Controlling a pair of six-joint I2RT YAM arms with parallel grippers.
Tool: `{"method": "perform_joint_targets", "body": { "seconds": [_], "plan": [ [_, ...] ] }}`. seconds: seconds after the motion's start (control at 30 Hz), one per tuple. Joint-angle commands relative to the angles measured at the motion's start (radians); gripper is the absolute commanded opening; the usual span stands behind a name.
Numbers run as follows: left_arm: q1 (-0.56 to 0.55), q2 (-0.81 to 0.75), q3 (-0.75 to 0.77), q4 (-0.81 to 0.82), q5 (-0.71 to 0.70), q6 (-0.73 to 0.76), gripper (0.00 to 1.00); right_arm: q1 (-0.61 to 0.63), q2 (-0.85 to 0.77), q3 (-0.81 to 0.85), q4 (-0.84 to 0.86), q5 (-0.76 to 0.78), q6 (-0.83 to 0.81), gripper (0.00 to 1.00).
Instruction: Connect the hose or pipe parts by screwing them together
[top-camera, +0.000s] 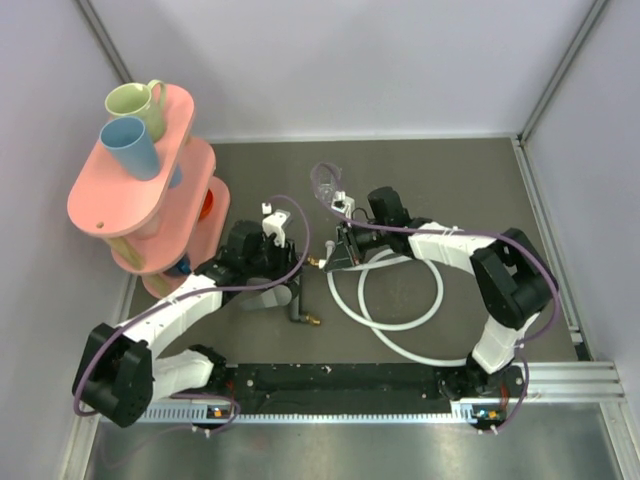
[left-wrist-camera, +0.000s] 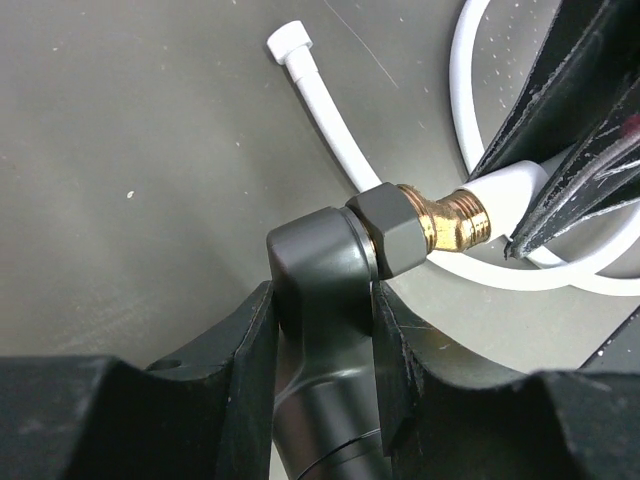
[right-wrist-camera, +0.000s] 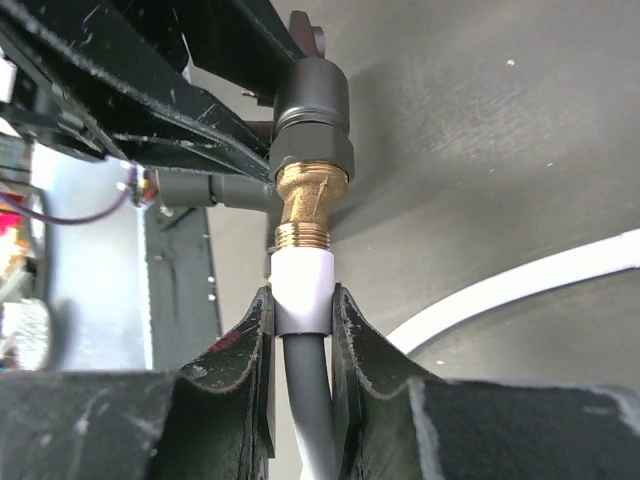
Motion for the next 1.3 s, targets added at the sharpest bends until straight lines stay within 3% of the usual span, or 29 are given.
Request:
{"method": "perform_joint_targets", "body": {
  "seconds": [0.0, 0.17, 0.27, 0.33, 0.43, 0.53, 0.77, 0.87, 0.9, 1.0, 1.03, 1.07, 1.27],
  "plan": [
    [-0.072, -0.072, 0.005, 0.303, 0.140, 0.020, 0.00, 0.022, 0.041, 0.009, 0.295, -0.092, 0.380, 0.00],
    [-0.072, -0.085, -0.024, 0.343, 0.123, 0.026, 0.00, -0.005, 0.058, -0.026, 0.433, -0.132, 0.548, 0.01],
    [-0.071, -0.071, -0.023, 0.331, 0.104, 0.029, 0.00, -0.029, 0.039, -0.042, 0.423, -0.128, 0.599, 0.14],
    [-0.069, -0.066, -0.015, 0.308, 0.088, 0.017, 0.00, -0.037, 0.010, -0.026, 0.322, -0.073, 0.478, 0.33],
    [-0.060, -0.042, 0.017, 0.238, 0.063, -0.005, 0.00, -0.038, -0.073, -0.017, 0.124, 0.033, 0.281, 0.47],
    [-0.057, 0.006, 0.066, 0.166, 0.103, 0.001, 0.00, -0.037, -0.165, -0.066, 0.114, 0.115, 0.165, 0.64],
    [-0.020, 0.072, 0.131, 0.049, 0.201, -0.022, 0.00, -0.032, -0.342, -0.141, 0.117, 0.204, -0.071, 0.69],
    [0.012, 0.095, 0.169, -0.008, 0.259, -0.034, 0.00, 0.021, -0.444, -0.178, 0.065, 0.257, -0.342, 0.70],
    [0.024, 0.106, 0.181, -0.046, 0.282, -0.055, 0.00, 0.094, -0.471, -0.225, 0.061, 0.332, -0.543, 0.70],
    [0.080, 0.162, 0.232, -0.095, 0.412, -0.086, 0.00, 0.231, -0.585, -0.442, 0.241, 0.481, -0.932, 0.70],
    [0.093, 0.178, 0.249, -0.144, 0.438, -0.085, 0.00, 0.253, -0.605, -0.498, 0.424, 0.512, -0.988, 0.71],
    [0.094, 0.205, 0.282, -0.173, 0.458, -0.077, 0.00, 0.262, -0.616, -0.538, 0.483, 0.544, -1.011, 0.71],
    [0.094, 0.264, 0.370, -0.370, 0.462, 0.014, 0.00, 0.313, -0.604, -0.542, 0.382, 0.656, -1.278, 0.69]
  ]
}}
